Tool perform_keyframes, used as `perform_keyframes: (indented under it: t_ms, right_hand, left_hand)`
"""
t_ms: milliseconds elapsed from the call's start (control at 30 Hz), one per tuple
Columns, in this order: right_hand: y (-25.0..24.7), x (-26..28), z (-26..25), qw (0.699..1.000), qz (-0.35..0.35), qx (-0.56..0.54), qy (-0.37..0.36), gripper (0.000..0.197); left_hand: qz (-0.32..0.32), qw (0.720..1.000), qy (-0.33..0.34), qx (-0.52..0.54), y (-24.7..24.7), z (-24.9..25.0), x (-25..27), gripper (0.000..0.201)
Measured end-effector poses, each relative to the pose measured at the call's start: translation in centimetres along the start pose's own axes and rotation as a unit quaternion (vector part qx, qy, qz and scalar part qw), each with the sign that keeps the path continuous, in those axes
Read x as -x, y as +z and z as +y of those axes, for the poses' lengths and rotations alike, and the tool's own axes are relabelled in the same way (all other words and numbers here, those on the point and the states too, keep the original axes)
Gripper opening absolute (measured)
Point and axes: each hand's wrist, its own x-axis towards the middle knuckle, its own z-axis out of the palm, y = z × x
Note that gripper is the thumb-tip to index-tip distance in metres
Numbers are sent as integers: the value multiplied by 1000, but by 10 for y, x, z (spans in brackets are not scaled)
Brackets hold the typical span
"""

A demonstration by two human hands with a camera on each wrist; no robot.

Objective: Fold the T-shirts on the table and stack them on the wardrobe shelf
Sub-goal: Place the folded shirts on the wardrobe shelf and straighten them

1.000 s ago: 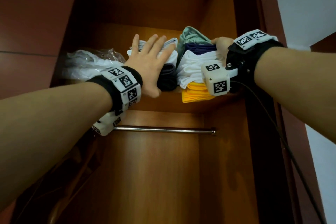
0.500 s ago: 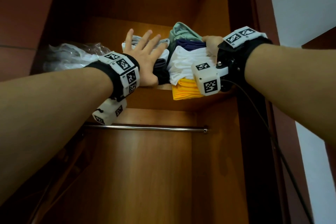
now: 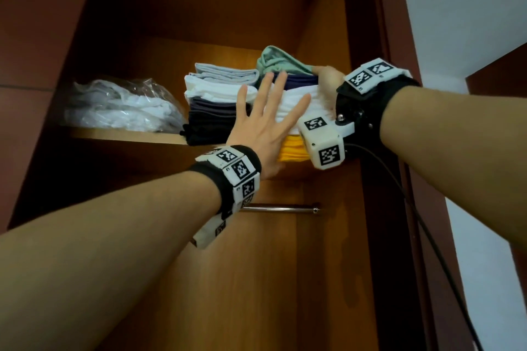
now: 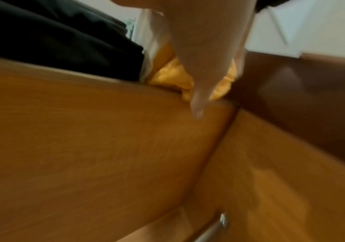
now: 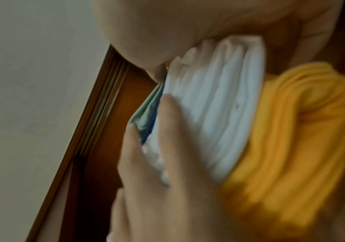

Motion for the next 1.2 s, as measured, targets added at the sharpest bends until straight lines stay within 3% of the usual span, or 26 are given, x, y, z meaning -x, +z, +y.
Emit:
perform_keyframes:
  t_ms: [100,200,300,400,467,533,633,833,967,1067,1200]
  right_hand:
    - [2,11,2,995,56,-82,7,47]
    - [-5,22,9,985,153,22,-76,80]
    - [-4,26,9,964,70,172,-191,106]
    - [-1,28,10,897,-39,375,-231,132]
    - [-4,31,14,854,-61,461,-233,156]
    - [-4,30,18,821,-49,520,-232,168]
    - [-2,28,20,786,-20,576,-223,169]
    - [2,24,21,825,4,517,-227,152]
    - [3,18,15,827,-4,516,-224,147]
    - [5,17,13,822,-7,520,-233,129]
    - [7,15,16,828,17,498,-257,114]
  left_hand:
    - [-8,1000,0,12,-8,-2,-11,116]
    - [-10,1000,22,-10,-15,-12,-16,115]
    - [-16,999,32,-30,-18,-18,-21,115]
    - [-23,999,38,-26,-26,-22,-24,113]
    - [-30,998,46,-24,-25,-25,-28,116]
    - [-37,998,53,-23,-25,-27,-29,121]
    - [-50,997,49,-26,-25,-23,-32,122]
    - [-81,997,4,-9,-23,-23,-46,138]
    - [-108,994,-5,1,-23,-26,-56,146]
    - [-120,992,-15,40,-22,-28,-60,139]
    - [-86,995,-16,45,-22,-28,-60,126]
